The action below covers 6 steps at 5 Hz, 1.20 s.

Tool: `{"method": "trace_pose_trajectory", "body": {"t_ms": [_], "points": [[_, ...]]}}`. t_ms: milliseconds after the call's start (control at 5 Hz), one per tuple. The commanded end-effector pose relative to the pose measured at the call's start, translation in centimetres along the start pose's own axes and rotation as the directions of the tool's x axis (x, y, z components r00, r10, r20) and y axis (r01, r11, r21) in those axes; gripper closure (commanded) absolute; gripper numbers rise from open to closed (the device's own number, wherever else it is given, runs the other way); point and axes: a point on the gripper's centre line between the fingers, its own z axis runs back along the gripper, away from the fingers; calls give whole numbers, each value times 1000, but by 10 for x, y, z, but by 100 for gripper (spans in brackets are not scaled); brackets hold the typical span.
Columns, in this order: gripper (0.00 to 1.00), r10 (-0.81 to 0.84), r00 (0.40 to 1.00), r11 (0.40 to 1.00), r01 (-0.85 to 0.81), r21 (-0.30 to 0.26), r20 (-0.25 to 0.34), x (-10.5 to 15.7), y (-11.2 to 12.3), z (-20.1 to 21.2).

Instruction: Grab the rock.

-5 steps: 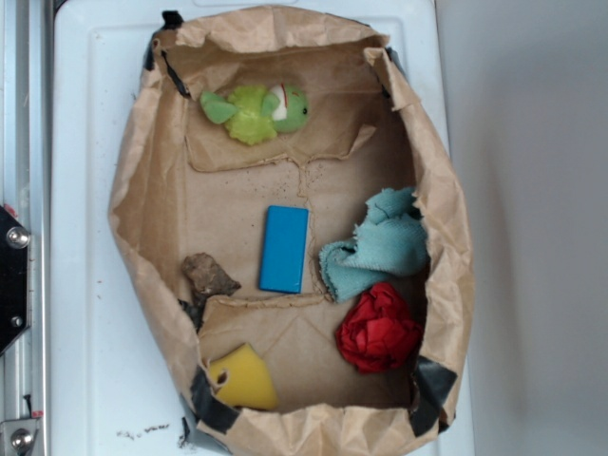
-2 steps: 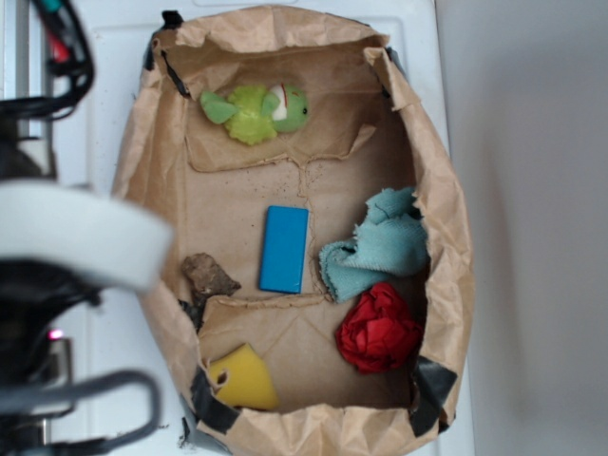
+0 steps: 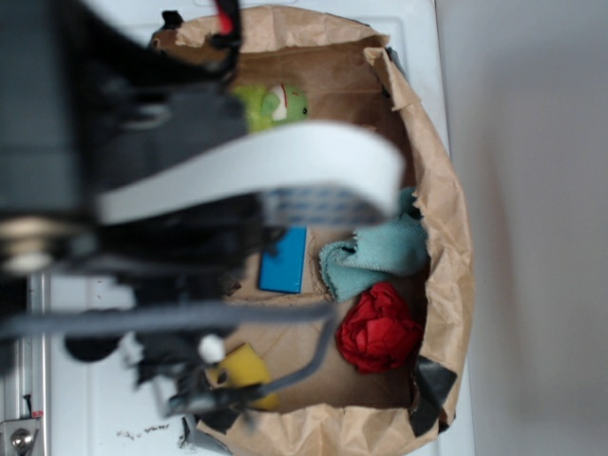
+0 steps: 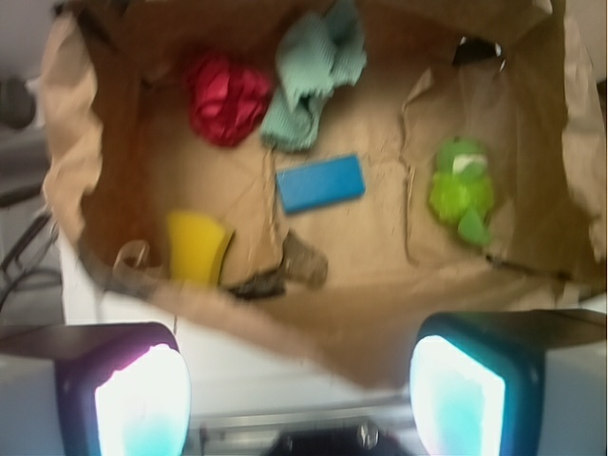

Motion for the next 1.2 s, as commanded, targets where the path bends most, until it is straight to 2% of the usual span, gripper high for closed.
{"method": "trace_pose_trajectory", "body": {"t_ms": [0, 400, 600, 800, 1000], "points": [[0, 37, 998, 998, -39, 46, 49, 26, 10, -6], [0, 126, 992, 987, -128, 96, 25, 35, 13, -40], [0, 120, 993, 988, -119, 98, -2, 27, 20, -56], [0, 91, 994, 994, -87, 70, -54, -23, 33, -63], [0, -15, 996, 999, 19, 43, -92, -39, 34, -75]]}}
